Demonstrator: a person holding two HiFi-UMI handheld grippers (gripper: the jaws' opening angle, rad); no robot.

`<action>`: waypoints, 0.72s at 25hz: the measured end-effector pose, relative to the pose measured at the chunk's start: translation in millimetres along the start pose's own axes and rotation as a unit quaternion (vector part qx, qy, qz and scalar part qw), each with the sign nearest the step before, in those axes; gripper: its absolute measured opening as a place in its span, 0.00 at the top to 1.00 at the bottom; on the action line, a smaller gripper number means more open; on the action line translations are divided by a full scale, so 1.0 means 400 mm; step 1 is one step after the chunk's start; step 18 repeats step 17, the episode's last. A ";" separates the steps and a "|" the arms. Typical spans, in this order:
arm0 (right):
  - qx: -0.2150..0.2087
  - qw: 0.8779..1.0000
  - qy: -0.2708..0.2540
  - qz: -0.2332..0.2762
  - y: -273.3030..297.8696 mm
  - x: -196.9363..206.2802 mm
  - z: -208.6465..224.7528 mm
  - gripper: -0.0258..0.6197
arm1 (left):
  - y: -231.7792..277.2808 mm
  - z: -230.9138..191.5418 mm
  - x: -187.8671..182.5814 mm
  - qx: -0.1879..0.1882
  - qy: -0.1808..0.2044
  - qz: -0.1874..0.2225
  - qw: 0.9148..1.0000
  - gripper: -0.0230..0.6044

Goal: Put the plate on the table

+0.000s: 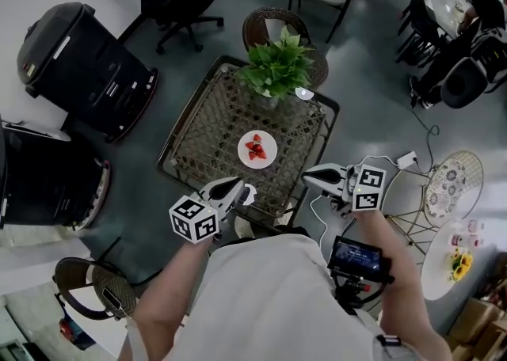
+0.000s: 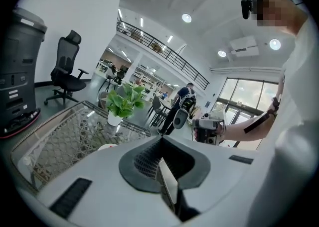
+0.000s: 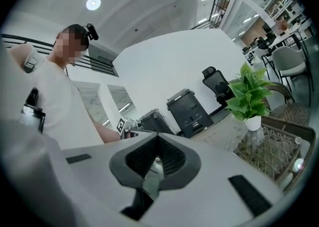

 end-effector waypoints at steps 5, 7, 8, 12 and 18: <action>0.002 1.000 -0.002 -0.008 0.008 0.009 0.006 0.95 | -0.019 -0.013 -0.004 -0.012 0.000 0.002 1.000 0.96; 0.002 1.000 -0.001 -0.007 0.011 0.008 0.009 0.95 | -0.024 -0.019 -0.003 -0.016 -0.002 0.002 1.000 0.96; 0.003 1.000 -0.001 -0.006 0.012 0.008 0.010 0.95 | -0.026 -0.020 -0.003 -0.018 -0.003 0.001 1.000 0.96; 0.007 1.000 0.002 -0.010 0.012 0.013 0.016 0.95 | -0.022 -0.021 -0.004 -0.017 -0.003 -0.002 1.000 0.96; -0.010 1.000 -0.016 -0.008 0.053 -0.022 0.051 0.95 | -0.036 -0.060 -0.031 -0.037 0.011 0.007 0.999 0.96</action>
Point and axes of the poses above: the fingertips, and each gripper's own axes: y forward along the fingers, z to its right, x out of its underside, the point moved 8 cm from there along -y, backward along the fingers, and after that the axes turned 9 degrees about y, right-handed, at the moved point
